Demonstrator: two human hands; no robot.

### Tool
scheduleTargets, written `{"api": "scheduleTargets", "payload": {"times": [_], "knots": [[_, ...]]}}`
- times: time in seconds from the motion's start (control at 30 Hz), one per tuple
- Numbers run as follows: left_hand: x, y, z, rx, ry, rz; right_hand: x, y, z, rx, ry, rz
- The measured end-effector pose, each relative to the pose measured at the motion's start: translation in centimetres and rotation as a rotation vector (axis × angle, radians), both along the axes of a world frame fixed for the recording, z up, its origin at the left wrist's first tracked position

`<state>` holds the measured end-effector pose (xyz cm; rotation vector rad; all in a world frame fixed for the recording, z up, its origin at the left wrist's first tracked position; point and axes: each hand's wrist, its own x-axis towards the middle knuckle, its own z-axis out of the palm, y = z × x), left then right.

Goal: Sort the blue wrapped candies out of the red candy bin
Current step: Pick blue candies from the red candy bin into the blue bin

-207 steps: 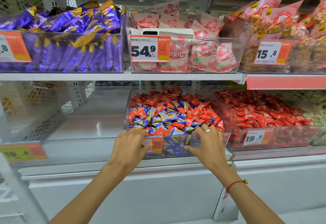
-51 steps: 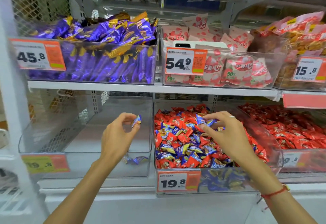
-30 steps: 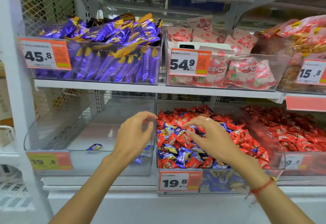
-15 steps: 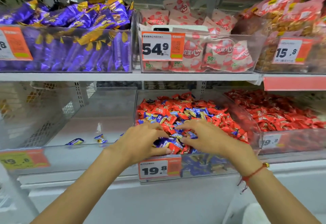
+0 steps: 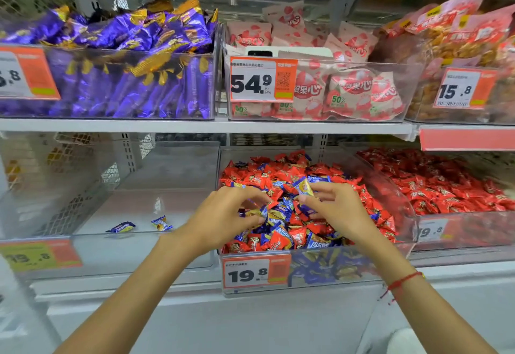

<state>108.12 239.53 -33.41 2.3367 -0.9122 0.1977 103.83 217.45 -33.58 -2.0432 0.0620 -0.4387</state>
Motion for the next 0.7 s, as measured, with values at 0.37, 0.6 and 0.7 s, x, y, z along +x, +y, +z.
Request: {"api": "scheduleTargets", "payload": {"times": [0.37,0.6,0.7], "knots": [[-0.7,1.5,0.1,-0.731,0.117,0.108,-0.2,0.4,0.3,-0.006,-0.01,0.072],[1.2,6.8,-3.7,-0.549,-0.091,0.605,0.4,4.7,0.9,-0.043,-0.025,0.221],[2.2,8.8,-5.3,-0.383,-0.103,0.683,1.5,8.4,1.5,-0.141,-0.098,0.346]]}}
